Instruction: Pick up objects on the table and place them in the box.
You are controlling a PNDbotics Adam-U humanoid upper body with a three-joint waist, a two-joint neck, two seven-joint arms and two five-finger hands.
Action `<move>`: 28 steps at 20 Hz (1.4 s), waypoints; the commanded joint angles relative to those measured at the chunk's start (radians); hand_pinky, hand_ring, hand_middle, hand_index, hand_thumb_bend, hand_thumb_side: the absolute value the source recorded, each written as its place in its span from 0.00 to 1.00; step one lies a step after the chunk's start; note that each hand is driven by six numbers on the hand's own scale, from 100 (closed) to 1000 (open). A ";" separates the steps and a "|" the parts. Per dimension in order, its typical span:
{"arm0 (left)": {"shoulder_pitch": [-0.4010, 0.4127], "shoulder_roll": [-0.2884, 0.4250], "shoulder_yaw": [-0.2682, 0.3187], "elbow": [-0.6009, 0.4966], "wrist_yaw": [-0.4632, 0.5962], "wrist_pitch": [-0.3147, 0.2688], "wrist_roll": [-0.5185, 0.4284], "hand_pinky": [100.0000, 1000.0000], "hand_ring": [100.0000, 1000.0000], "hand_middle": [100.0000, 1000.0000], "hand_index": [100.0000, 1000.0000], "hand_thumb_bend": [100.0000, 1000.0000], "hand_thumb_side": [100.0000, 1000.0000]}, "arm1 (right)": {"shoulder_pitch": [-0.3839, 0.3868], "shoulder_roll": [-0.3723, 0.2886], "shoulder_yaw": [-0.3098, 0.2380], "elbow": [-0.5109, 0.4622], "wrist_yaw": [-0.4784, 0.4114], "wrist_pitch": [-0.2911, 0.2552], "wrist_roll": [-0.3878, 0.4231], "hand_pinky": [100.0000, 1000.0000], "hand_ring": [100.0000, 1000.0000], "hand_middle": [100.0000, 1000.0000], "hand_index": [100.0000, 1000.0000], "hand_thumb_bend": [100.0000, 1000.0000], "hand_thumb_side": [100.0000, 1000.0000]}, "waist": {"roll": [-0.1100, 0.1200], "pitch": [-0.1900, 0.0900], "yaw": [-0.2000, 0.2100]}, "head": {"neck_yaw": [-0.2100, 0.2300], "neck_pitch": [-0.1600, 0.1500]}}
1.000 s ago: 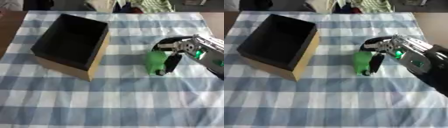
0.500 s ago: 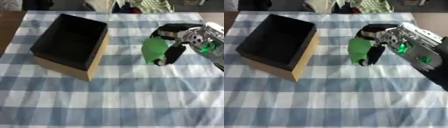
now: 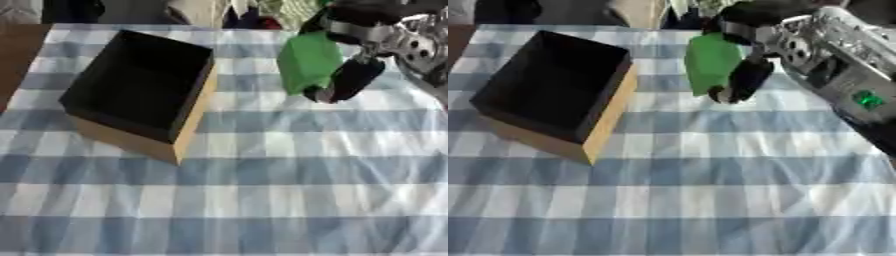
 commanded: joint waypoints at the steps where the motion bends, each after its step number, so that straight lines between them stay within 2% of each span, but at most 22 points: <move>1: -0.004 0.013 0.007 -0.014 -0.004 -0.002 0.002 0.56 0.71 0.53 0.70 0.21 0.32 | -0.071 0.047 -0.007 0.019 0.049 0.226 0.225 0.87 0.87 0.54 0.62 0.00 0.00 | 0.003 -0.026 0.000 | -0.005 -0.008; 7: -0.007 0.009 0.004 -0.014 0.000 -0.004 0.000 0.56 0.71 0.53 0.70 0.22 0.32 | -0.199 0.204 0.017 0.143 0.139 0.203 0.225 0.86 0.82 0.56 0.64 0.00 0.00 | 0.008 -0.030 0.006 | -0.027 -0.002; 12: -0.020 0.003 -0.004 -0.014 0.004 -0.009 -0.008 0.56 0.71 0.53 0.70 0.22 0.31 | -0.261 0.344 0.011 0.278 0.209 0.183 0.225 0.85 0.81 0.57 0.65 0.00 0.00 | 0.012 -0.030 0.019 | -0.066 0.001; 19: -0.031 -0.007 -0.011 -0.014 0.014 -0.011 -0.017 0.56 0.71 0.53 0.70 0.22 0.32 | -0.289 0.496 -0.008 0.421 0.280 0.182 0.225 0.85 0.81 0.58 0.66 0.00 0.00 | 0.015 -0.023 0.041 | -0.094 -0.006; 28: -0.041 -0.016 -0.016 -0.014 0.021 -0.012 -0.023 0.56 0.71 0.53 0.70 0.22 0.32 | -0.288 0.604 -0.015 0.504 0.306 0.171 0.225 0.86 0.83 0.63 0.69 0.00 0.00 | 0.011 -0.018 0.061 | -0.110 -0.015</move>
